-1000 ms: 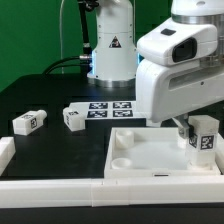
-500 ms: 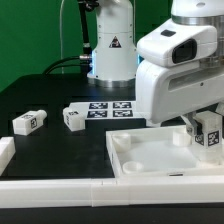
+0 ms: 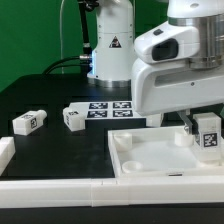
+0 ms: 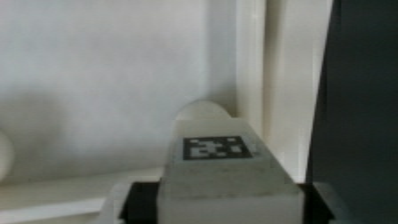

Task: Assemble one leg

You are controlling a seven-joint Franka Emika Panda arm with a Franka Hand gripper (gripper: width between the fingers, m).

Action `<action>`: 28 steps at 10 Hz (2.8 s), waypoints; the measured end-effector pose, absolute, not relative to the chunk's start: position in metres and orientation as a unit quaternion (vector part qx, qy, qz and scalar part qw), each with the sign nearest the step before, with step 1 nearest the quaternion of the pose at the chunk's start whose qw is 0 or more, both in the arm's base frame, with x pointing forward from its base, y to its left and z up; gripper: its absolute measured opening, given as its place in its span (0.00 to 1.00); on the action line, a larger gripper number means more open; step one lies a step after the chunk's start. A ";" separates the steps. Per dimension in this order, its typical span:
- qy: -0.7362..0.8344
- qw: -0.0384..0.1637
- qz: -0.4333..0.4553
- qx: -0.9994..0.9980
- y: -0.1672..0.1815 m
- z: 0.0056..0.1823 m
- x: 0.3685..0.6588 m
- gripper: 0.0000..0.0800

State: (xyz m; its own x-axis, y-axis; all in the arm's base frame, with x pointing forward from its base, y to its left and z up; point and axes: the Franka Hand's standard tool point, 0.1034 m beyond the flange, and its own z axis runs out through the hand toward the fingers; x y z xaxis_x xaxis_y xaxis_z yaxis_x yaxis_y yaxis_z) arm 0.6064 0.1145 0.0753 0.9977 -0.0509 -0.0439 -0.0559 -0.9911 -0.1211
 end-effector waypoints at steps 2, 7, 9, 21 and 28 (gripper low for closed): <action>0.169 0.061 0.024 -0.983 0.118 0.075 0.604 0.37; 0.470 0.056 0.030 -0.880 0.128 0.074 0.605 0.37; 0.471 0.058 0.031 -0.880 0.129 0.074 0.605 0.37; -0.182 0.031 -0.038 -0.982 0.125 0.075 0.614 0.81; -0.157 0.032 -0.036 -0.986 0.123 0.074 0.614 0.37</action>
Offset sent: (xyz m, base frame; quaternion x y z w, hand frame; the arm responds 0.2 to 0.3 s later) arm -0.0016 -0.0023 -0.0053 -0.0134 0.0275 0.3772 0.9256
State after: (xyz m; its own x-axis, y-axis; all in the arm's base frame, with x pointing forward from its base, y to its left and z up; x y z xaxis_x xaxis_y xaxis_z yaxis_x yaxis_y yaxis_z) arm 0.6139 0.1228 0.0737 0.9483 0.3067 0.0815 0.3114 -0.9489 -0.0522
